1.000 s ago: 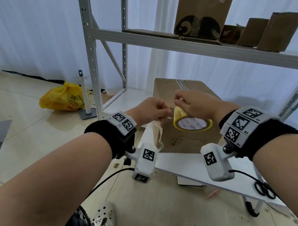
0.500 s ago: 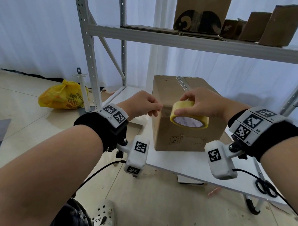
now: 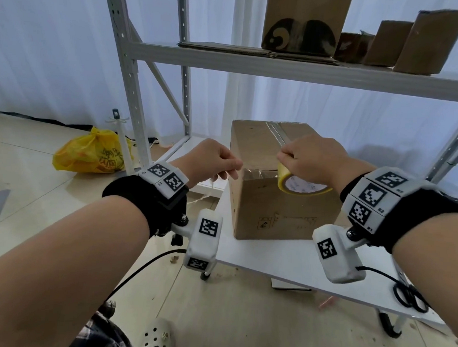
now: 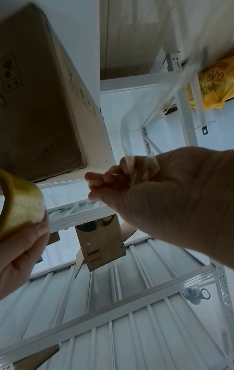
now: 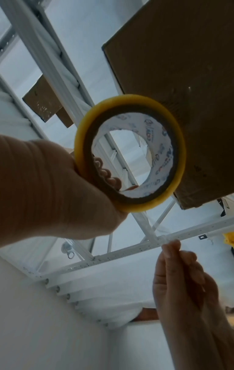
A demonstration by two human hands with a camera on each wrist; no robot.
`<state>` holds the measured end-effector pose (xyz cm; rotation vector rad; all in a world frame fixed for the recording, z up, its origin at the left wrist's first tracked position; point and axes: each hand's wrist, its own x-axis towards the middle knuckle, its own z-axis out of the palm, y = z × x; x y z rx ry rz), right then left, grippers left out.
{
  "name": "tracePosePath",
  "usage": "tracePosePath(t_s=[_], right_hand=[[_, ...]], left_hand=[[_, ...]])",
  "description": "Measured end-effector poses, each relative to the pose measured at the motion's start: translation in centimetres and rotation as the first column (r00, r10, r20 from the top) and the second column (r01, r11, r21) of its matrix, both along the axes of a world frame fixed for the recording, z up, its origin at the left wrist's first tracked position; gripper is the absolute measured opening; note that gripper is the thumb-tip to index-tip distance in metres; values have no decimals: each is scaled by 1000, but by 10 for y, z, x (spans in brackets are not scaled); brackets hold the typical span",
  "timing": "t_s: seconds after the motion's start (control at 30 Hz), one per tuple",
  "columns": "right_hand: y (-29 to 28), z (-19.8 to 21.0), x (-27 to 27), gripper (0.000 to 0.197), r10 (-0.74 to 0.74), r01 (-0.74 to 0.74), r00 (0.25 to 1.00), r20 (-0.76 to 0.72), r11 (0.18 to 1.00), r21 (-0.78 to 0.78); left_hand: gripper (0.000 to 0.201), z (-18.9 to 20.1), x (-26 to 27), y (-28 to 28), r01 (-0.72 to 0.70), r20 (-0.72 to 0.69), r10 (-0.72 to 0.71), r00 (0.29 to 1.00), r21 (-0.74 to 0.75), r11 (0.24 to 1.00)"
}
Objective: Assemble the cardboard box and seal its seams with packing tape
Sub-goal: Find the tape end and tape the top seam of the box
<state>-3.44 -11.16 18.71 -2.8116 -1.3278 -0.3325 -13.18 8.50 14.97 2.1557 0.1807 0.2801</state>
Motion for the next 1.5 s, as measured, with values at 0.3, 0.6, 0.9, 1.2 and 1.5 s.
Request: tracePosePath(t_s=[0.3, 0.6, 0.9, 1.2, 1.5], right_hand=[[-4, -5, 8, 23, 22, -4, 987, -157, 994, 109], [-4, -8, 17, 9, 88, -53, 954, -286, 990, 131], [-11, -8, 9, 36, -9, 69, 959, -285, 977, 202], [-12, -10, -14, 20, 91, 29, 943, -321, 936, 350], [-13, -15, -17, 30, 135, -22, 920, -368, 955, 297]], left_hand=[[24, -6, 9, 6, -42, -100, 38, 994, -36, 998], [20, -11, 10, 8, -68, -12, 69, 998, 72, 995], [26, -11, 4, 3, -143, 76, 134, 988, 141, 980], [36, -3, -3, -14, -212, 267, 208, 941, -12, 977], [28, 0, -19, -19, -132, 330, 152, 932, -82, 988]])
